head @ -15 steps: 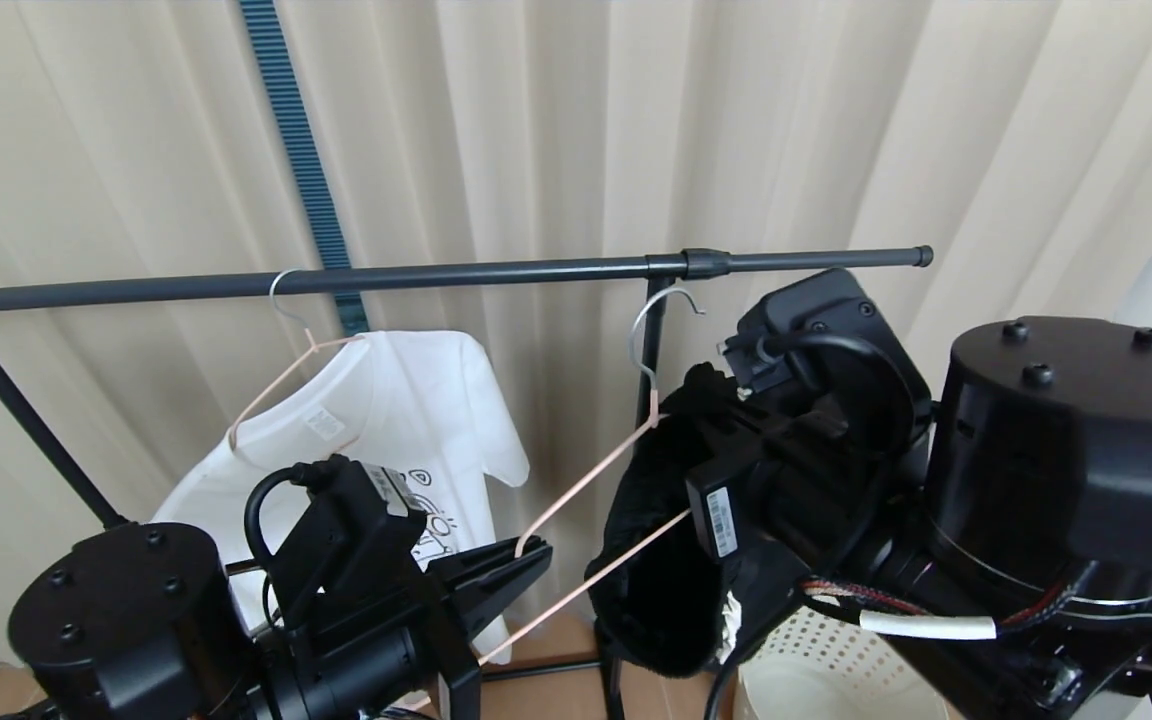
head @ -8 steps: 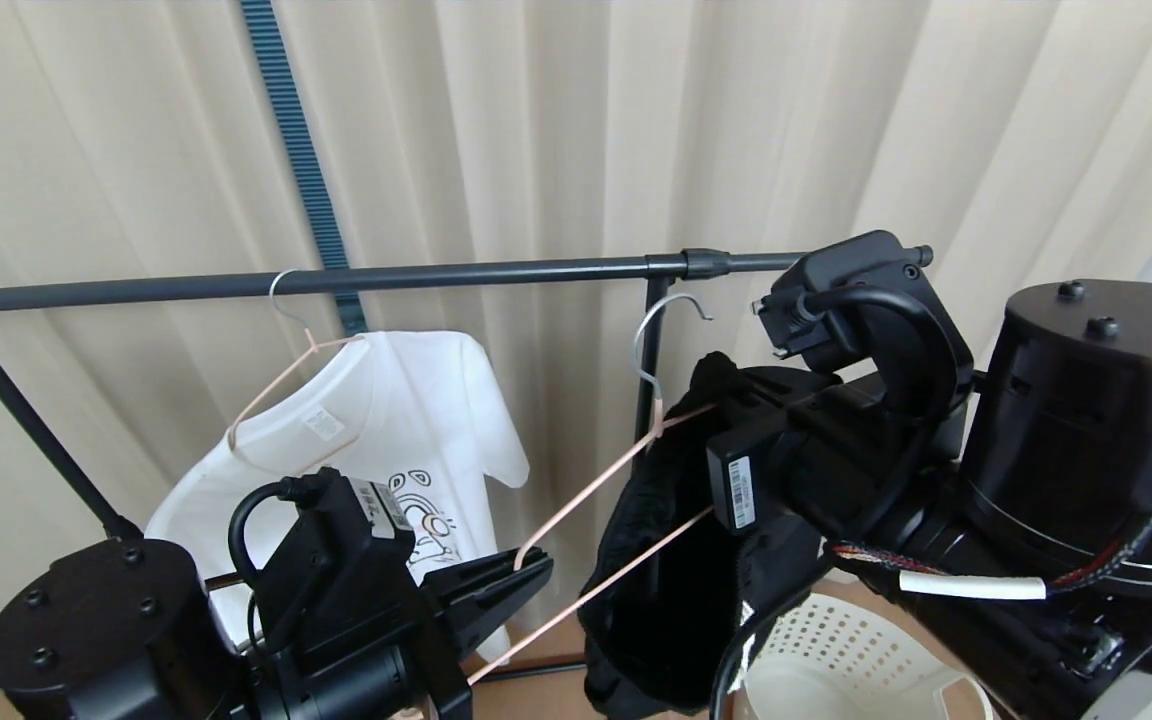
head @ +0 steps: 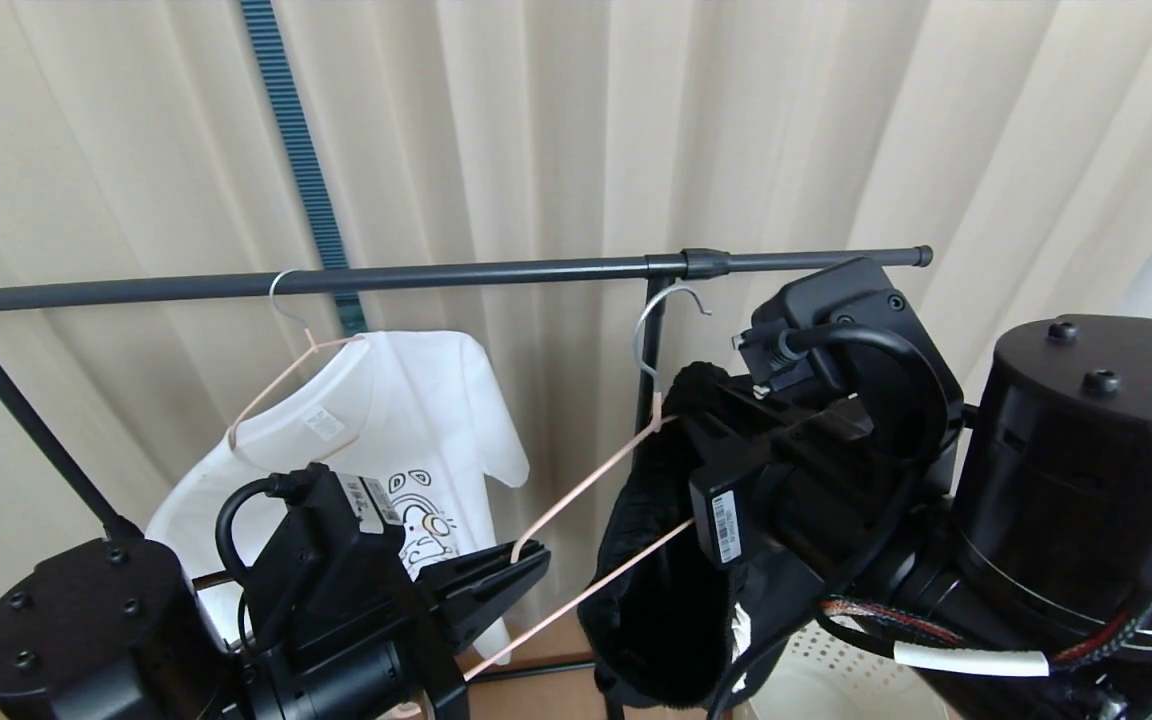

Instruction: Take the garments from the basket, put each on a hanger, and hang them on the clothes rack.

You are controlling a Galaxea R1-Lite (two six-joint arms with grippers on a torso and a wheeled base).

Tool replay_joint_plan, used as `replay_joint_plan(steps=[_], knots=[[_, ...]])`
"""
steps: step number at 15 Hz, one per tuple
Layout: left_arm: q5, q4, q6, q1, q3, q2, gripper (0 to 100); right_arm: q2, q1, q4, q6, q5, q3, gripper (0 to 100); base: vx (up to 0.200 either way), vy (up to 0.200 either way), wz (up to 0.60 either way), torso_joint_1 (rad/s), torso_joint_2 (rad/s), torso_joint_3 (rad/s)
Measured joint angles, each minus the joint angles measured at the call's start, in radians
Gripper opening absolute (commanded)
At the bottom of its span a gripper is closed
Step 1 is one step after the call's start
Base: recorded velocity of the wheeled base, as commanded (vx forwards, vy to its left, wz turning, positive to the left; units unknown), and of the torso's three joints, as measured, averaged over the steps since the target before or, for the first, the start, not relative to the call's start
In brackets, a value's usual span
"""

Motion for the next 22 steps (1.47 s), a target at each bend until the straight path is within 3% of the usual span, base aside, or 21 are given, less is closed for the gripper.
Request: replay_joint_plan(steps=[9,13,17,20,22], knots=[[-0.002,-0.034,-0.004,0.003,0.007,-0.004,0,-0.087,-0.008,0.010,-0.101,0.015,0.076,100,0.000,0.000,0.00,0.000,0.00,0.000],[-0.032,-0.035,0.001,0.019,0.031,-0.004,0,-0.178,-0.021,0.102,-0.153,0.150,0.120,100,0.000,0.000,0.00,0.000,0.00,0.000],[-0.111,-0.037,0.011,0.057,0.063,-0.005,0,-0.299,-0.140,0.327,-0.223,0.424,0.099,100,0.000,0.000,0.00,0.000,0.00,0.000],[-0.160,-0.073,0.037,0.063,0.101,-0.005,0,-0.343,-0.342,0.608,-0.343,0.811,-0.016,100,0.000,0.000,0.00,0.000,0.00,0.000],[-0.172,-0.096,0.061,0.062,0.136,-0.004,0,-0.340,-0.450,0.811,-0.443,1.002,-0.132,100,0.000,0.000,0.00,0.000,0.00,0.000]])
